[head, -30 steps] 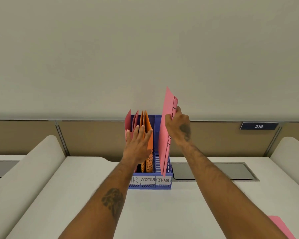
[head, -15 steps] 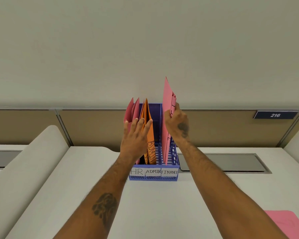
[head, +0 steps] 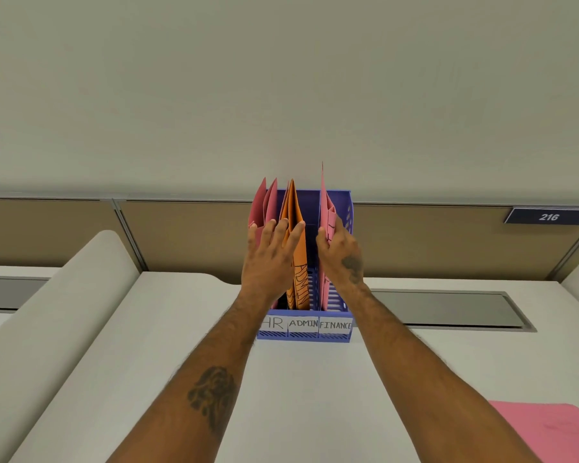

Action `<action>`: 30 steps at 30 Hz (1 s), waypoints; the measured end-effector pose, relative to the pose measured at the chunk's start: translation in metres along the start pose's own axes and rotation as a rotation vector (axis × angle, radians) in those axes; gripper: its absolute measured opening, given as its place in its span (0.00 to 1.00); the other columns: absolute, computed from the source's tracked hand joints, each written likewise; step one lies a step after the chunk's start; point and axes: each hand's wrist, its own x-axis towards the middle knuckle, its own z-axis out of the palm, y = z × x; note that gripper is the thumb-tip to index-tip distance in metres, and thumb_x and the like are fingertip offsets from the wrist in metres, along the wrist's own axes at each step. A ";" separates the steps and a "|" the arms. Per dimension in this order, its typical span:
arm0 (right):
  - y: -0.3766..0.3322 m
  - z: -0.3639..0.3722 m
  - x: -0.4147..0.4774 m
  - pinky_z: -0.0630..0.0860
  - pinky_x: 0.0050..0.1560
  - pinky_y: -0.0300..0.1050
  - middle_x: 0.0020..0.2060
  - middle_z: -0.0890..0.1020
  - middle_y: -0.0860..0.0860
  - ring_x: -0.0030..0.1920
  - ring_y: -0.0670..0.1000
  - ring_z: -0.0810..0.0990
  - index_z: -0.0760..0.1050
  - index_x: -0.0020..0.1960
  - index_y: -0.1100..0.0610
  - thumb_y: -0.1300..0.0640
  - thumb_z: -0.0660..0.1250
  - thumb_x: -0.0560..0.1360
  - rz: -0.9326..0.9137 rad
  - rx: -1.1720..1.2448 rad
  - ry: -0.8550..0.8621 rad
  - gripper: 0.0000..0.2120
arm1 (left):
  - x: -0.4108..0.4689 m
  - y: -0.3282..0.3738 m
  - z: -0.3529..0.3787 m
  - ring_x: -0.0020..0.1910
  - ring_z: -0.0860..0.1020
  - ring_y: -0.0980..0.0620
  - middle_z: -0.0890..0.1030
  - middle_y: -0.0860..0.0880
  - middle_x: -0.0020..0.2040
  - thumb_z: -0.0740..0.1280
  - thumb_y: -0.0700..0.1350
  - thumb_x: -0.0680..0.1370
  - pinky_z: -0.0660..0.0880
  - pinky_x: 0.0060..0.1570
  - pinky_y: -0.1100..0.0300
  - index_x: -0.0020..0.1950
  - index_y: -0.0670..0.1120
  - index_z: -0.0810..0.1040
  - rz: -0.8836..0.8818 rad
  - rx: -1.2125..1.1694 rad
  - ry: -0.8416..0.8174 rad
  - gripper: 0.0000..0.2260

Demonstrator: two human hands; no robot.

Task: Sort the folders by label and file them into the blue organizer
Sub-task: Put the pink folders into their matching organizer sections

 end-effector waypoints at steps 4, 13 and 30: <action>0.012 0.006 -0.015 0.81 0.49 0.50 0.62 0.77 0.58 0.58 0.55 0.78 0.61 0.74 0.58 0.47 0.56 0.82 0.048 -0.004 -0.101 0.24 | -0.001 -0.001 0.000 0.77 0.58 0.42 0.61 0.46 0.78 0.69 0.48 0.73 0.47 0.74 0.39 0.79 0.54 0.48 -0.006 0.006 -0.007 0.41; 0.018 0.001 -0.026 0.82 0.49 0.51 0.66 0.73 0.57 0.59 0.55 0.78 0.54 0.76 0.54 0.44 0.57 0.81 0.129 -0.055 -0.269 0.28 | 0.002 0.000 -0.005 0.79 0.51 0.42 0.54 0.46 0.81 0.67 0.49 0.75 0.42 0.75 0.39 0.79 0.55 0.42 -0.001 0.008 -0.088 0.41; 0.012 -0.071 -0.101 0.52 0.74 0.67 0.78 0.39 0.56 0.77 0.61 0.39 0.37 0.79 0.49 0.28 0.53 0.74 0.158 -0.476 -0.696 0.45 | -0.076 0.011 -0.043 0.79 0.37 0.42 0.37 0.43 0.81 0.60 0.62 0.78 0.40 0.74 0.37 0.80 0.51 0.36 -0.014 -0.008 -0.185 0.42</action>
